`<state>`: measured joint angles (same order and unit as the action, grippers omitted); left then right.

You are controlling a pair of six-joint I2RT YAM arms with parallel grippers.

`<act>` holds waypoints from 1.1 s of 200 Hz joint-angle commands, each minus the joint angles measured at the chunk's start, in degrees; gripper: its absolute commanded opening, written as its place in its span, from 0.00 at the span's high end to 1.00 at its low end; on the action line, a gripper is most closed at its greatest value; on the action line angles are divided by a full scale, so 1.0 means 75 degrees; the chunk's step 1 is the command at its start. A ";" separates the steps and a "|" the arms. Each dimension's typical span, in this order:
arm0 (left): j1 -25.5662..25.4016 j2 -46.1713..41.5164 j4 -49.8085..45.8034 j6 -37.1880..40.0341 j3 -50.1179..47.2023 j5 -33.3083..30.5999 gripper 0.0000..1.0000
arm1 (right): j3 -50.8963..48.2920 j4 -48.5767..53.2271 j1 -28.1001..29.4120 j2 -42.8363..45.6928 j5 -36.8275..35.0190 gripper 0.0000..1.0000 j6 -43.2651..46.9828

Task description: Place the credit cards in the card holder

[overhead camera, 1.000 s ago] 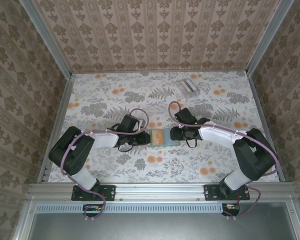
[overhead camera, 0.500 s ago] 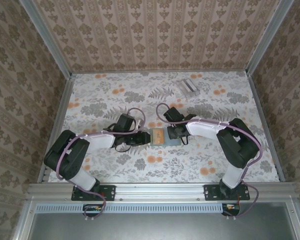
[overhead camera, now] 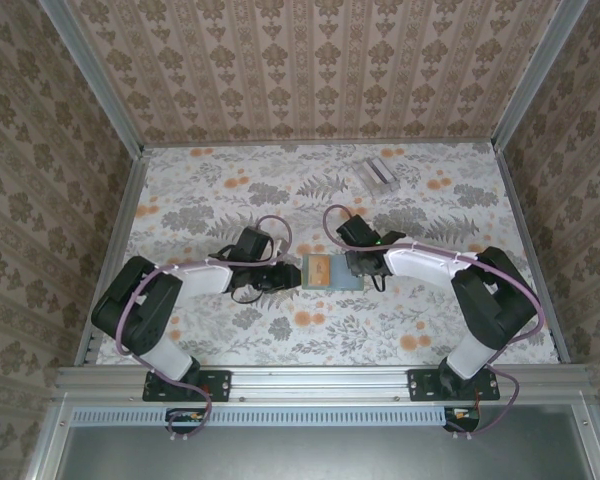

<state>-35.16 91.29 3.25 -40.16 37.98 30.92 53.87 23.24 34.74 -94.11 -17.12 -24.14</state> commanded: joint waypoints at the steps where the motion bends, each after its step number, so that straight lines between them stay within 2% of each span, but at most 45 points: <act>1: -0.0023 0.0215 0.0061 -0.0083 0.0195 0.0216 0.67 | -0.0280 -0.0122 -0.0123 0.0302 0.0330 0.78 -0.0236; 36: -0.0105 0.0241 0.0252 -0.0029 0.0316 0.0208 0.70 | -0.0900 -0.1314 -0.0493 0.0673 0.2023 0.91 -0.0399; 80: -0.0111 0.0244 0.1116 -0.0451 0.0472 0.0662 0.75 | -0.1379 -0.2666 -0.0824 0.0558 0.3516 0.96 -0.0880; 111: -0.0164 0.0011 0.0848 -0.0271 0.0855 0.0609 0.75 | -0.1408 -0.3448 -0.0824 0.0299 0.4254 0.96 -0.1302; 141: -0.0093 -0.0111 0.0314 -0.0154 0.1082 0.0672 0.76 | -0.1331 -0.3747 -0.0824 0.0066 0.4275 0.97 -0.1562; 157: 0.0179 -0.0577 -0.0548 -0.0054 0.0968 -0.0089 0.72 | -0.1264 -0.3490 -0.0818 0.0137 0.4075 0.97 -0.1454; 173: 0.0422 -0.1029 -0.1630 0.0391 0.0970 -0.0840 0.61 | -0.1259 -0.3327 -0.0824 0.0235 0.3895 0.96 -0.1279; 185: 0.0561 -0.1203 -0.2383 0.0639 0.1030 -0.1245 0.59 | -0.1193 -0.3180 -0.0820 0.0254 0.3853 0.96 -0.1186; 203: 0.0710 -0.1301 -0.2842 0.0760 0.0961 -0.1263 0.57 | -0.1101 -0.3031 -0.0824 0.0254 0.3848 0.96 -0.1021; 220: 0.0779 -0.0924 -0.3335 0.0960 0.1156 -0.1047 0.56 | -0.1068 -0.3020 -0.0824 0.0221 0.3795 0.94 -0.0948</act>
<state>-29.85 82.11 -11.25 -37.10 44.88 24.40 44.14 -1.08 28.58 -92.86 12.43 -32.99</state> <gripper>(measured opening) 0.435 0.076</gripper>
